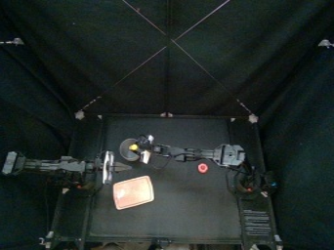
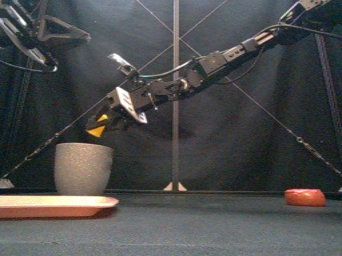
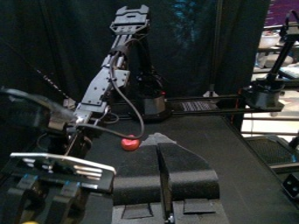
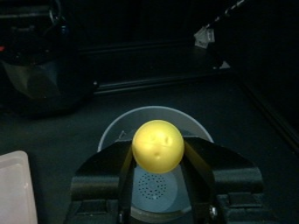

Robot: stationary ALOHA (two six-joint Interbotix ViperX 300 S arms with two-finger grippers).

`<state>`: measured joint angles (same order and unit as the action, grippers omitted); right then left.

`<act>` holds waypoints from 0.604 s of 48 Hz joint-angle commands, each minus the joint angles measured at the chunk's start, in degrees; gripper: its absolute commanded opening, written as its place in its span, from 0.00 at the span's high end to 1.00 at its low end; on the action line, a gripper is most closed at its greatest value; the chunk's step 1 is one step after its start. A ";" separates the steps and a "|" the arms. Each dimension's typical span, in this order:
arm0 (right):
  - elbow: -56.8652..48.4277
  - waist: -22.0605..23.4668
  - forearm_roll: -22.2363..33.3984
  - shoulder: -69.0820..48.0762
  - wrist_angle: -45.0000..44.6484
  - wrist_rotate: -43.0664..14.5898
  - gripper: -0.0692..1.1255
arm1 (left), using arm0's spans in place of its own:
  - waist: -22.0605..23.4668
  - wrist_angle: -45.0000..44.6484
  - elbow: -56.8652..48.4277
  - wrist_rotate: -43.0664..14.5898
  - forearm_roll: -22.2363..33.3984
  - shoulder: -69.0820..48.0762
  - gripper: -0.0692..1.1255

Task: Pick the yellow can then place it in the grey bowl
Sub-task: Drop yellow can in the grey bowl and return to neutral

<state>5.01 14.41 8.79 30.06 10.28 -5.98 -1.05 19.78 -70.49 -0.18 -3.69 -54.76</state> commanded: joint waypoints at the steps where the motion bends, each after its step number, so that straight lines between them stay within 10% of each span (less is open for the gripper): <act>1: 4.57 0.26 -0.35 -0.26 -3.25 -0.44 0.34 | 0.09 0.44 0.70 -0.09 -0.79 0.18 0.97; 29: -0.53 -0.44 -1.67 -3.69 -0.97 -0.44 0.14 | 0.09 0.62 0.09 0.09 -0.97 0.26 0.97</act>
<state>6.33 14.15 7.38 31.99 7.03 -6.33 -1.05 19.86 -71.02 -0.18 -4.57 -54.76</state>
